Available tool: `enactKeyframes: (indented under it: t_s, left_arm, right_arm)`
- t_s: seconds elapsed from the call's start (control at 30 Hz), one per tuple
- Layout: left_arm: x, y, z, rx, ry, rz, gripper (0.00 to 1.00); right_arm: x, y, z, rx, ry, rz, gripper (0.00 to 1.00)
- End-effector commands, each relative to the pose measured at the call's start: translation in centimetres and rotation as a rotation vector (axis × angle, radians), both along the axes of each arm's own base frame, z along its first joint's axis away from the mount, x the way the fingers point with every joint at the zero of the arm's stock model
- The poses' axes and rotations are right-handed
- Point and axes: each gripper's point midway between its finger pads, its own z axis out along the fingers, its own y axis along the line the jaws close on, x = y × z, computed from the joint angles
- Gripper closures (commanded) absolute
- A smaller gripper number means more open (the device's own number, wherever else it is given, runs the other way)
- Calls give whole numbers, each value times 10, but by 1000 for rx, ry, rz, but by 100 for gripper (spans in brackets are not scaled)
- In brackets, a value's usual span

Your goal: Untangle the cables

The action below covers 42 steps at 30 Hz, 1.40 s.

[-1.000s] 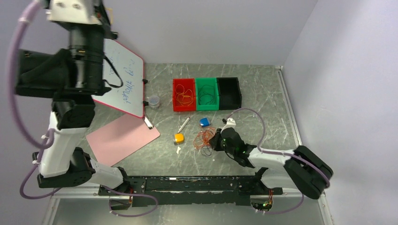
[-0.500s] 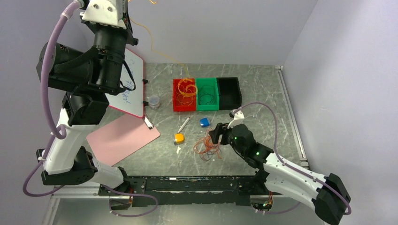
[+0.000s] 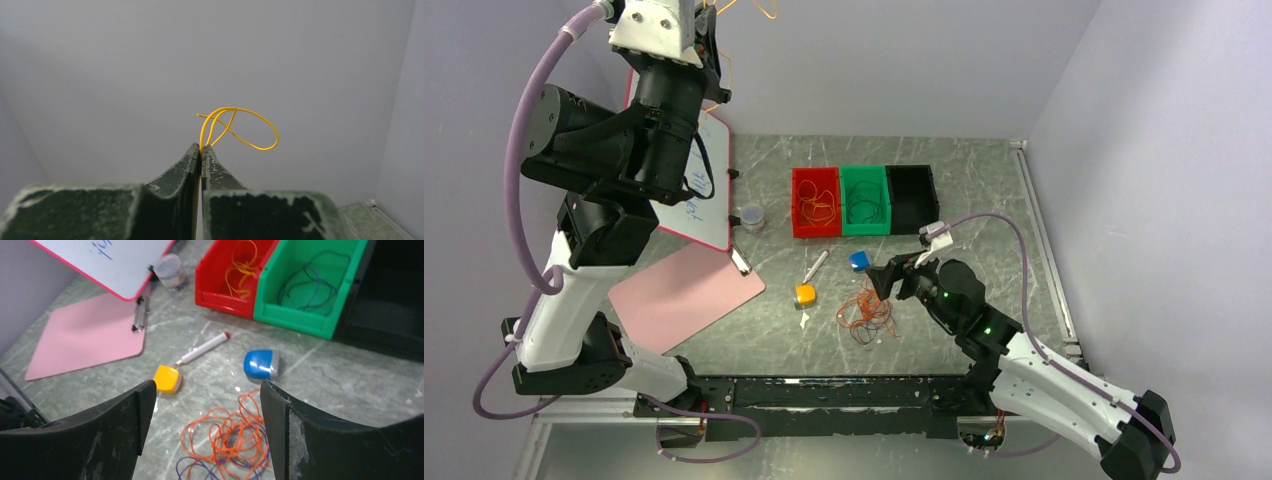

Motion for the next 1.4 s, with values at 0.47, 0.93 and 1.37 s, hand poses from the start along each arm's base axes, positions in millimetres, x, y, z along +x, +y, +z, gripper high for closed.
enactKeyframes:
  t_s: [0.47, 0.93, 1.37]
  left_arm:
    - [-22, -15, 12, -104, -8, -221, 93]
    - [-20, -27, 2, -95, 22, -256, 93]
    - [-21, -28, -6, -99, 41, -270, 93]
  right_arm:
    - [11, 125, 118, 252, -341, 465, 20]
    - [28, 174, 151, 377, -398, 572, 21]
    - [-11, 205, 200, 452, -475, 754, 20]
